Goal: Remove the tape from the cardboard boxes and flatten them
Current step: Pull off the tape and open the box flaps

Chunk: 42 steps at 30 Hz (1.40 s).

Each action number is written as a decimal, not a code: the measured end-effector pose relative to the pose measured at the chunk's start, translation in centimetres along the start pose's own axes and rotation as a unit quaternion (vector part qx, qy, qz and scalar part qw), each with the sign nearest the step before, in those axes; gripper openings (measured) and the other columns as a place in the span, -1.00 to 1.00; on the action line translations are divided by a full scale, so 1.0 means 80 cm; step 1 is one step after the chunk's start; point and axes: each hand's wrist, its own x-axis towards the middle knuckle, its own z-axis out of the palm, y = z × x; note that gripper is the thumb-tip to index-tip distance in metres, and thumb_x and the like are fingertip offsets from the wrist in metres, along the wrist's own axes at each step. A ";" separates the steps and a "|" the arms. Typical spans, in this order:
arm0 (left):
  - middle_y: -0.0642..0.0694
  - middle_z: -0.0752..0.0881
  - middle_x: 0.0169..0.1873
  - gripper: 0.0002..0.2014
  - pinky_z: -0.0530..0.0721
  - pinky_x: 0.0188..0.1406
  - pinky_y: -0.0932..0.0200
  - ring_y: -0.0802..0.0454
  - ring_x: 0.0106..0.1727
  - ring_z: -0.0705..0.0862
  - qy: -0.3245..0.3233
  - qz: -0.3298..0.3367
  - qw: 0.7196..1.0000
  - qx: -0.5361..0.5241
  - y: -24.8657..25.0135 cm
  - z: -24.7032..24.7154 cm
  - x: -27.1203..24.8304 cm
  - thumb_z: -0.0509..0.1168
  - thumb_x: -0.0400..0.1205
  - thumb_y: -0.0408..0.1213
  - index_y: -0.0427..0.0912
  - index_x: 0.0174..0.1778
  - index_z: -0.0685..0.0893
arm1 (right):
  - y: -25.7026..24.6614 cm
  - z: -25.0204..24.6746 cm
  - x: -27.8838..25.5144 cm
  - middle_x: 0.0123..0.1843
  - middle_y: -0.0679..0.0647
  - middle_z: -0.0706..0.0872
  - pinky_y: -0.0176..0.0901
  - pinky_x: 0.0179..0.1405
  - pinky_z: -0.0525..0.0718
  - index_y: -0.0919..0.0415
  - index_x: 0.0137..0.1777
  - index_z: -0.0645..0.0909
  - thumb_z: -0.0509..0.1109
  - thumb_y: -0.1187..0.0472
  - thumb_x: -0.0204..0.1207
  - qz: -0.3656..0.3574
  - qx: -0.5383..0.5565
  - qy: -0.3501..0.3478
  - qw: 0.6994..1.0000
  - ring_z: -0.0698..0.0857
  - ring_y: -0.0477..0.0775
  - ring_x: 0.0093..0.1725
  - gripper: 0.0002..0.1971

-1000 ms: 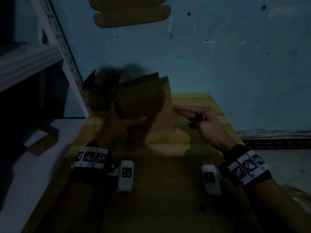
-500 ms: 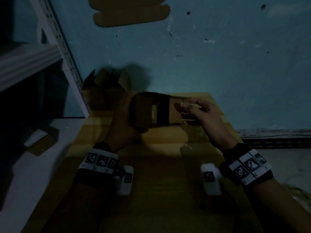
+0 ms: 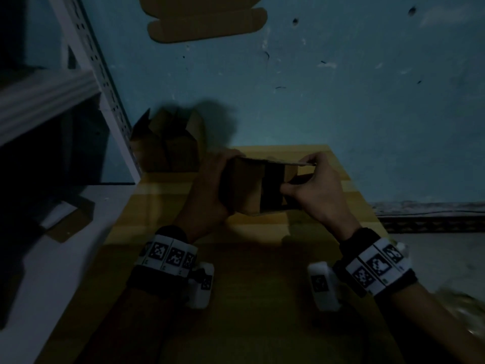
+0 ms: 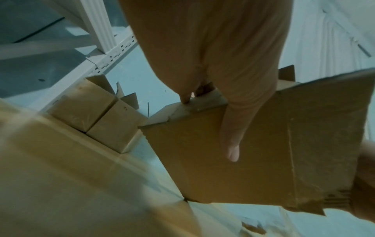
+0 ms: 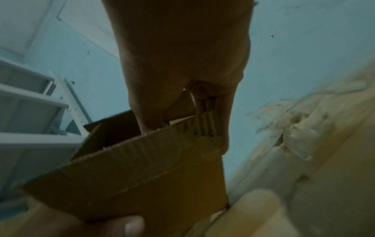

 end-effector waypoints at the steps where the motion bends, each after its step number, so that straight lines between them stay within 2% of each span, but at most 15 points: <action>1: -0.15 0.51 0.36 -0.31 0.57 0.31 -0.28 -0.13 0.39 0.53 0.001 -0.002 1.000 -0.006 -0.001 0.000 0.000 0.54 0.41 -0.23 -0.13 0.47 0.46 | 0.000 0.001 0.000 -0.12 0.05 0.82 0.19 -0.28 0.85 0.05 0.23 0.43 0.69 0.23 0.30 0.001 -0.002 0.001 1.000 0.84 0.05 -0.21 -0.40; 5: -0.17 0.52 0.35 -0.34 0.59 0.33 -0.21 -0.08 0.39 0.54 -0.008 0.012 1.000 -0.010 0.003 -0.005 0.002 0.47 0.46 -0.07 -0.18 0.46 0.47 | 0.001 0.002 0.001 -0.06 0.04 0.77 0.07 -0.35 0.83 0.06 0.24 0.40 0.73 0.23 0.27 -0.003 -0.028 -0.001 1.000 0.81 0.05 -0.16 -0.35; 8: -0.16 0.55 0.35 -0.32 0.59 0.37 -0.13 -0.04 0.38 0.57 0.000 0.008 0.999 -0.031 0.003 -0.011 0.002 0.48 0.44 0.00 -0.18 0.44 0.49 | 0.000 0.001 0.002 -0.07 0.06 0.76 -0.20 -0.49 0.72 0.07 0.26 0.40 0.64 0.36 0.37 -0.004 0.000 -0.020 1.000 0.81 0.05 -0.20 -0.42; 12: -0.12 0.55 0.41 -0.35 0.52 0.47 0.06 0.09 0.45 0.54 0.024 -0.002 0.998 -0.063 -0.001 -0.020 -0.003 0.47 0.46 -0.04 -0.12 0.46 0.46 | 0.003 -0.008 0.006 -0.13 0.07 0.75 -0.13 -0.43 0.74 0.15 0.19 0.49 0.43 0.55 0.49 -0.013 0.098 -0.052 0.994 0.79 -0.05 -0.30 -0.60; 15: -0.05 0.53 0.41 -0.32 0.46 0.44 0.29 0.22 0.46 0.51 0.023 0.017 0.998 -0.060 0.000 -0.025 -0.003 0.48 0.47 -0.07 -0.16 0.48 0.44 | 0.004 -0.014 0.010 -0.31 -0.07 0.75 -0.17 -0.45 0.68 0.18 0.14 0.55 0.44 0.42 0.37 -0.030 0.147 -0.059 0.987 0.72 -0.06 -0.37 -0.66; 18: -0.02 0.50 0.46 -0.27 0.42 0.48 0.32 0.23 0.51 0.47 0.017 0.015 0.997 -0.072 -0.002 -0.026 -0.003 0.52 0.45 -0.09 -0.15 0.52 0.42 | 0.004 -0.019 0.011 -0.25 -0.06 0.79 0.15 -0.25 0.79 0.13 0.11 0.60 0.36 0.37 0.28 -0.020 0.188 -0.061 0.980 0.76 0.19 -0.17 -0.63; 23: -0.14 0.49 0.52 -0.21 0.43 0.54 0.19 0.09 0.57 0.45 0.009 0.005 0.996 -0.084 0.000 -0.030 -0.003 0.53 0.46 -0.11 -0.22 0.58 0.38 | 0.006 -0.023 0.011 -0.01 0.20 0.77 0.46 -0.01 0.72 0.20 0.21 0.61 0.28 0.56 0.54 -0.018 0.208 -0.071 0.975 0.72 0.32 -0.04 -0.65; 28: 0.39 0.42 0.51 -0.17 0.48 0.45 0.36 0.29 0.57 0.40 0.053 -0.079 0.988 -0.119 -0.004 -0.029 -0.011 0.49 0.44 -0.13 0.03 0.61 0.24 | 0.000 -0.020 0.010 0.14 0.16 0.86 0.01 0.13 0.79 0.22 0.29 0.64 0.30 0.17 0.75 -0.004 0.271 -0.080 0.959 0.84 0.18 0.13 -0.78; 30: 0.15 0.48 0.50 -0.21 0.59 0.25 0.47 0.12 0.50 0.50 0.119 -0.185 0.958 -0.181 0.001 -0.025 -0.009 0.50 0.52 -0.33 -0.10 0.65 0.28 | 0.001 -0.021 0.011 0.25 0.18 0.83 0.04 0.30 0.74 0.18 0.38 0.62 0.31 0.08 0.74 0.000 0.246 -0.055 0.968 0.81 0.13 0.26 -0.70; 31: 0.15 0.49 0.45 -0.26 0.59 0.21 0.50 0.17 0.40 0.52 0.159 -0.218 0.936 -0.225 0.004 -0.025 -0.007 0.45 0.56 -0.41 -0.14 0.64 0.30 | 0.003 -0.021 0.012 0.30 0.14 0.80 0.04 0.37 0.72 0.14 0.43 0.59 0.34 0.05 0.73 -0.004 0.210 -0.043 0.977 0.78 0.07 0.31 -0.67; 33: 0.30 0.49 0.29 -0.35 0.55 0.33 0.46 0.33 0.25 0.50 0.226 -0.244 0.896 -0.293 0.004 -0.030 -0.003 0.38 0.61 -0.44 -0.09 0.60 0.31 | 0.008 -0.019 0.010 0.47 0.03 0.68 0.02 0.48 0.62 0.06 0.54 0.51 0.44 -0.09 0.60 -0.009 0.137 -0.047 0.989 0.66 -0.05 0.43 -0.45; 34: 0.29 0.55 0.26 -0.39 0.59 0.39 0.30 0.31 0.23 0.56 0.245 -0.253 0.875 -0.331 0.004 -0.034 -0.001 0.38 0.62 -0.43 -0.08 0.58 0.36 | 0.012 -0.018 0.010 0.54 -0.01 0.61 0.00 0.50 0.58 0.03 0.59 0.46 0.47 -0.18 0.49 -0.005 0.115 -0.057 0.992 0.60 -0.08 0.48 -0.31; 37: -0.01 0.73 0.27 -0.46 0.74 0.23 -0.13 -0.02 0.22 0.74 0.244 -0.293 0.835 -0.397 -0.001 -0.042 0.002 0.48 0.56 -0.31 -0.12 0.47 0.53 | 0.016 -0.015 0.007 0.53 -0.05 0.62 -0.08 0.41 0.61 0.02 0.66 0.39 0.49 -0.21 0.41 0.011 0.118 -0.106 0.987 0.63 -0.10 0.44 -0.18; 39: -0.12 0.73 0.30 -0.33 0.75 0.18 -0.21 -0.18 0.26 0.74 0.231 -0.326 0.820 -0.410 -0.004 -0.041 0.000 0.54 0.45 -0.20 -0.16 0.50 0.53 | 0.017 -0.013 0.007 0.37 0.05 0.76 -0.06 0.34 0.73 0.05 0.60 0.44 0.51 -0.13 0.45 0.017 0.145 -0.115 0.983 0.75 -0.07 0.32 -0.27; 42: -0.15 0.75 0.28 -0.38 0.73 0.19 -0.25 -0.24 0.28 0.73 0.201 -0.345 0.809 -0.431 -0.004 -0.035 -0.002 0.48 0.44 -0.18 -0.13 0.46 0.59 | 0.015 -0.010 0.007 0.27 0.21 0.79 -0.06 0.18 0.82 0.14 0.49 0.49 0.53 -0.01 0.48 0.040 0.201 -0.102 0.973 0.82 0.07 0.20 -0.39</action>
